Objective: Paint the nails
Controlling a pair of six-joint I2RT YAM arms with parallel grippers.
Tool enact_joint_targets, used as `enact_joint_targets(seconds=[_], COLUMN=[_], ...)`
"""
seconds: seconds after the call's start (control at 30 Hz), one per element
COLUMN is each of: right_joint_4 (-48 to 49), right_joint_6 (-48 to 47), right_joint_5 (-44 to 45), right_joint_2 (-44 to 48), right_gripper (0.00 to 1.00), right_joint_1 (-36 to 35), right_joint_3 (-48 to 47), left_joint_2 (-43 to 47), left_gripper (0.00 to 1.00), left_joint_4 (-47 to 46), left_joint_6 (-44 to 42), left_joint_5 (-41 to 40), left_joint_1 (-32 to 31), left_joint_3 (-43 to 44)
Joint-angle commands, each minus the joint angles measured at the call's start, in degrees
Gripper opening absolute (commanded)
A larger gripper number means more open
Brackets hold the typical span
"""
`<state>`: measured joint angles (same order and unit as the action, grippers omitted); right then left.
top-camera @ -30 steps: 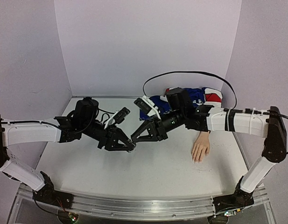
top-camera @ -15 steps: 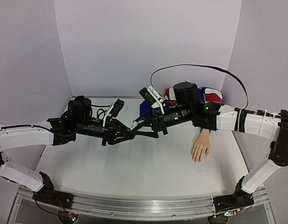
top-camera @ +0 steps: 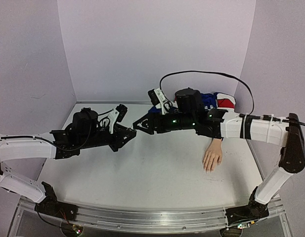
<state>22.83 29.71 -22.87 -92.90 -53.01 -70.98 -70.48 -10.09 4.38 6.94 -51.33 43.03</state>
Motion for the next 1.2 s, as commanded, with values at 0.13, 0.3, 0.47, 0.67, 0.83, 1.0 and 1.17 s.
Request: enact_joint_targets(seconds=[0.13,0.3,0.47,0.67,0.83,1.0,1.17], right_joint_4=[6.43,6.93,7.1,7.17,7.16,7.27,7.12], right_joint_6=[6.38,7.18,7.75,7.1,2.97,-5.88,-17.1], right_joint_5=[4.08,3.17,2.66,2.32,-1.12,-22.4,-52.43], right_joint_2=[-4.23,-6.05,-7.02,-7.2,-5.94,-3.38,-0.05], right_gripper=[0.54,0.42,0.28,0.18,0.02,0.0,0.0], right_joint_1=[-1.53,-1.64,-1.72,-1.72,-1.1,3.9,4.45], right_joint_3=[-5.29,-6.47,-6.93,-6.61,-6.16,-4.28,-0.45], left_joint_2=[0.55,1.06,1.7,2.32,3.55,6.67,7.25], left_gripper=[0.0,0.0,0.0,0.0,0.0,0.0,0.0], left_joint_4=[-3.45,-3.39,-3.37,-3.37,-3.47,-3.61,-4.5], left_joint_6=[0.5,0.54,0.84,1.97,2.65,1.62,2.45], left_joint_5=[-4.77,-5.16,-5.56,-4.04,1.15,18.28,50.19], left_joint_1=[-1.22,-1.44,-1.4,-1.4,-1.4,-1.19,-0.38], left_joint_3=[0.97,0.43,0.13,0.24,0.29,0.6,4.3])
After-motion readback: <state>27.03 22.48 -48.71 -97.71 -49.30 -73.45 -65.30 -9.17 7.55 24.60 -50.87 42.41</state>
